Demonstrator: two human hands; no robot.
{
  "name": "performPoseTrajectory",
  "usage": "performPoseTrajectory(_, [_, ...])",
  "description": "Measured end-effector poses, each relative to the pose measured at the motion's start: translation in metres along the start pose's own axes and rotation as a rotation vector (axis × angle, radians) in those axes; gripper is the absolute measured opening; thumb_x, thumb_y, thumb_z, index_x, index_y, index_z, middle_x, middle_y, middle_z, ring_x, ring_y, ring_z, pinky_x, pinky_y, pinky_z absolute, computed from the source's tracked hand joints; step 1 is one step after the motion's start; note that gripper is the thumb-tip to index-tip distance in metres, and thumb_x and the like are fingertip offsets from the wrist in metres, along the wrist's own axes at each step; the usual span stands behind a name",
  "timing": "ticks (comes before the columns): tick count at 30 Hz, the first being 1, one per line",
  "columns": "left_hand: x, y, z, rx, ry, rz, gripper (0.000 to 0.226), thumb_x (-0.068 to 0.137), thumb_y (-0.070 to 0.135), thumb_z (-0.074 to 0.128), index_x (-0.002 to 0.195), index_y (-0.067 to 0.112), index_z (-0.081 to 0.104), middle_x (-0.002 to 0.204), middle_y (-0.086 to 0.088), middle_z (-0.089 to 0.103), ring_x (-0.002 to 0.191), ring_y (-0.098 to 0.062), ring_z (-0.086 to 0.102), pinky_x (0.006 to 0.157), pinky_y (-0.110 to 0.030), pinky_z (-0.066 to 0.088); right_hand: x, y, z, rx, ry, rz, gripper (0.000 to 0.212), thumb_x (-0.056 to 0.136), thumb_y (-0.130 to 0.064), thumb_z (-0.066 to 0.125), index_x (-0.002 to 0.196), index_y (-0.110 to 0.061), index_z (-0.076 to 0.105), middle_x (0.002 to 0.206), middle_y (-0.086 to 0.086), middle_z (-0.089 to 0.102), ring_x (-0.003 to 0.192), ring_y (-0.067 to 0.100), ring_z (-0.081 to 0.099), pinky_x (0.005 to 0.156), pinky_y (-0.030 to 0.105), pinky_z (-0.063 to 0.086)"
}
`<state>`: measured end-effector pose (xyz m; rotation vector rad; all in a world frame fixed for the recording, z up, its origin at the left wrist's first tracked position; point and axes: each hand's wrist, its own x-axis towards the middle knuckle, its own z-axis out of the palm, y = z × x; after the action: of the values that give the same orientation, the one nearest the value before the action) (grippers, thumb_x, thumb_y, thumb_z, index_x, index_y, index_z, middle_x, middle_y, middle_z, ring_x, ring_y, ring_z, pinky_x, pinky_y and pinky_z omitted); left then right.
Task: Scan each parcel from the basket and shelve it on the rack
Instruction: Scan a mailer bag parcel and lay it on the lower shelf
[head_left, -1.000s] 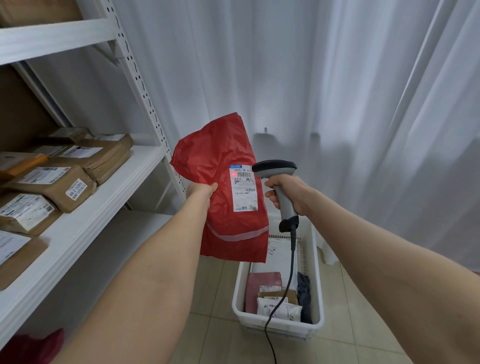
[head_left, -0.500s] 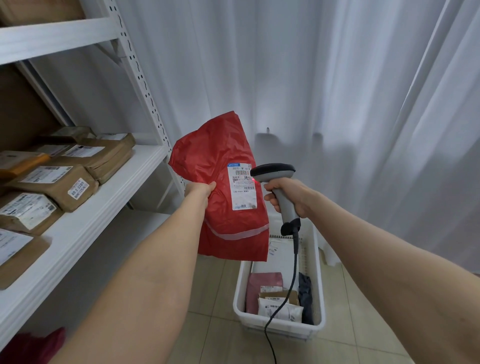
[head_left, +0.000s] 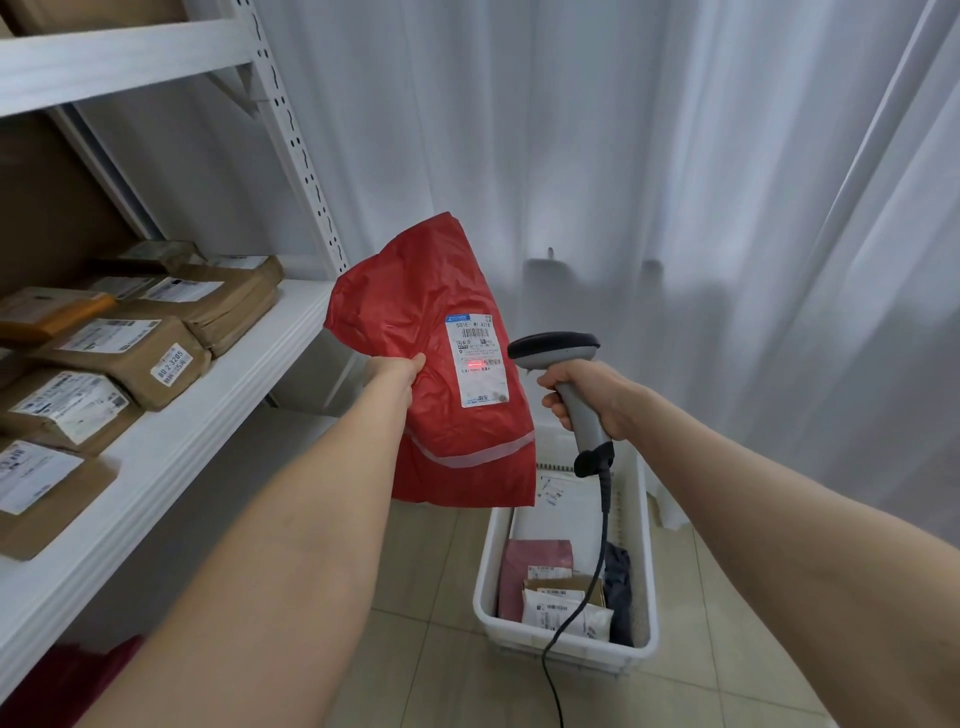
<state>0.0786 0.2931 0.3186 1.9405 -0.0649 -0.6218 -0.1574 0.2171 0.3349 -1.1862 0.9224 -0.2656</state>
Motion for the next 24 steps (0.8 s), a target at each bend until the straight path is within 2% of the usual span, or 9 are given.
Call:
performPoseTrajectory(6, [0.000,-0.003,-0.012,-0.075,-0.032,0.012,0.060,0.083,0.020,0.074,0.134,0.002,0.048,0.133,-0.015,0.055,0.118,-0.033,0.055,0.101,-0.048,0.044,0.003,0.001,0.012,0.065,-0.010,-0.007,0.014,0.088,-0.009,0.061,0.102,-0.006,0.060,0.062,0.006,0.066,0.045,0.011,0.056,0.045,0.022,0.049])
performPoseTrajectory(10, [-0.005,-0.006,-0.025,-0.090,-0.044,-0.034,0.066,0.077,0.025,0.080,0.132,0.005,0.050,0.128,-0.014,0.058,0.112,-0.038,0.058,0.088,-0.056,0.050,0.009,0.005,0.023,0.208,0.049,-0.007,0.020,0.087,-0.009,0.066,0.105,-0.004,0.059,0.071,0.010,0.066,0.050,0.016,0.062,0.049,0.026,0.055])
performPoseTrajectory(12, [-0.004,-0.010,-0.032,-0.119,-0.078,-0.036,0.069,0.075,0.026,0.082,0.132,0.005,0.050,0.127,-0.013,0.059,0.110,-0.035,0.060,0.088,-0.051,0.051,0.014,0.010,0.029,0.245,0.120,0.009,0.026,0.084,-0.010,0.070,0.106,-0.006,0.057,0.074,0.010,0.063,0.056,0.021,0.065,0.057,0.032,0.059])
performPoseTrajectory(14, [-0.004,-0.016,-0.039,-0.145,-0.128,-0.058,0.069,0.074,0.029,0.082,0.131,0.006,0.051,0.124,-0.012,0.062,0.107,-0.031,0.062,0.085,-0.041,0.053,0.019,0.016,0.037,0.289,0.150,0.039,0.024,0.083,-0.011,0.071,0.100,-0.008,0.055,0.061,0.008,0.065,0.057,0.023,0.066,0.062,0.035,0.059])
performPoseTrajectory(15, [-0.006,-0.019,-0.043,-0.136,-0.158,-0.088,0.068,0.074,0.034,0.081,0.130,0.010,0.052,0.120,-0.010,0.064,0.103,-0.029,0.063,0.083,-0.039,0.054,0.020,0.019,0.041,0.313,0.151,0.055,0.022,0.083,-0.011,0.072,0.098,-0.009,0.056,0.058,0.007,0.066,0.057,0.022,0.067,0.061,0.034,0.059])
performPoseTrajectory(18, [-0.009,-0.029,-0.054,-0.075,-0.281,-0.194,0.073,0.069,0.050,0.080,0.127,0.017,0.052,0.113,-0.006,0.066,0.099,-0.027,0.064,0.081,-0.041,0.056,0.027,0.032,0.054,0.415,0.133,0.100,0.022,0.083,-0.011,0.073,0.103,-0.009,0.063,0.085,0.011,0.071,0.060,0.021,0.068,0.054,0.030,0.060])
performPoseTrajectory(19, [-0.008,-0.033,-0.057,-0.060,-0.306,-0.213,0.076,0.068,0.053,0.079,0.129,0.018,0.051,0.114,-0.006,0.066,0.100,-0.026,0.064,0.082,-0.041,0.056,0.030,0.037,0.059,0.442,0.129,0.116,0.023,0.084,-0.009,0.072,0.105,-0.007,0.064,0.087,0.011,0.070,0.058,0.020,0.068,0.050,0.028,0.058])
performPoseTrajectory(22, [-0.001,-0.047,-0.066,-0.016,-0.309,-0.252,0.078,0.068,0.059,0.076,0.129,0.019,0.051,0.116,-0.007,0.065,0.104,-0.026,0.063,0.085,-0.039,0.055,0.039,0.053,0.070,0.361,0.187,0.181,0.023,0.085,-0.003,0.067,0.106,-0.006,0.057,0.068,0.009,0.061,0.041,0.013,0.060,0.042,0.022,0.051])
performPoseTrajectory(24, [0.003,-0.059,-0.073,-0.013,-0.282,-0.289,0.074,0.068,0.062,0.074,0.124,0.018,0.053,0.112,-0.007,0.064,0.099,-0.025,0.062,0.075,-0.035,0.056,0.046,0.062,0.078,0.306,0.261,0.214,0.023,0.086,0.001,0.062,0.105,-0.005,0.053,0.062,0.008,0.055,0.034,0.010,0.053,0.039,0.020,0.048])
